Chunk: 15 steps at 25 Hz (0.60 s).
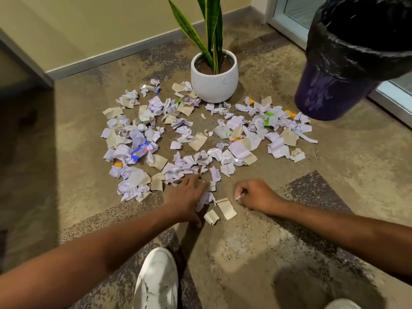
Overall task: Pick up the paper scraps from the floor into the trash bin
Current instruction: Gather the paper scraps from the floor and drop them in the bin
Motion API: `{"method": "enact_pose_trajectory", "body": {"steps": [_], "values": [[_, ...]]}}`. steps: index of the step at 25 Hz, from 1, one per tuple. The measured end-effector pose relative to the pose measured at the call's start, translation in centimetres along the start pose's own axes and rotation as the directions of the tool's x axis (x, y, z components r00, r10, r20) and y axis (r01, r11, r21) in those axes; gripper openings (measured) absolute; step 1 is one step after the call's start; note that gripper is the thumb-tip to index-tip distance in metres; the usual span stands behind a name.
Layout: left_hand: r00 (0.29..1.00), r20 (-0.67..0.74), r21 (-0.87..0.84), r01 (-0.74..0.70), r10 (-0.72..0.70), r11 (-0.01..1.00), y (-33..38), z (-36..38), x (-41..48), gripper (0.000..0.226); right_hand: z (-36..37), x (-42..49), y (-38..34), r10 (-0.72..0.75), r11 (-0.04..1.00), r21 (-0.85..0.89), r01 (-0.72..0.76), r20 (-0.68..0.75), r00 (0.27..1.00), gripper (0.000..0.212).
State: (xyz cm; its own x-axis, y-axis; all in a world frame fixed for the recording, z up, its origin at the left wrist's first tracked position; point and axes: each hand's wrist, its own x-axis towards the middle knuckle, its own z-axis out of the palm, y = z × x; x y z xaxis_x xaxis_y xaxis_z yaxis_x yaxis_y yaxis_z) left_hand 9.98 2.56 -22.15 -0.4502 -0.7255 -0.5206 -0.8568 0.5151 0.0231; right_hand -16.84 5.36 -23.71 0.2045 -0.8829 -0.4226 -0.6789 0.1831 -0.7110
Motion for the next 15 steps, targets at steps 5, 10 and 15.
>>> {"method": "enact_pose_trajectory", "body": {"steps": [5, 10, 15], "values": [[0.981, -0.193, -0.244, -0.041, -0.007, 0.969, 1.7, 1.2, -0.5, 0.078, 4.9, -0.9, -2.2, 0.090, 0.994, -0.065, -0.089, 0.012, 0.996, 0.073], [0.965, -0.260, -0.425, -0.073, -0.044, 0.902, 2.1, 2.2, -0.7, 0.065, 7.3, -0.5, -4.4, 0.063, 0.990, -0.126, -0.069, -0.054, 0.997, 0.113], [0.953, -0.283, -0.558, -0.072, -0.108, 0.827, 2.3, 2.5, -0.1, 0.044, 8.2, 1.3, -5.0, -0.014, 0.994, -0.107, 0.003, -0.103, 0.995, 0.068]]}}
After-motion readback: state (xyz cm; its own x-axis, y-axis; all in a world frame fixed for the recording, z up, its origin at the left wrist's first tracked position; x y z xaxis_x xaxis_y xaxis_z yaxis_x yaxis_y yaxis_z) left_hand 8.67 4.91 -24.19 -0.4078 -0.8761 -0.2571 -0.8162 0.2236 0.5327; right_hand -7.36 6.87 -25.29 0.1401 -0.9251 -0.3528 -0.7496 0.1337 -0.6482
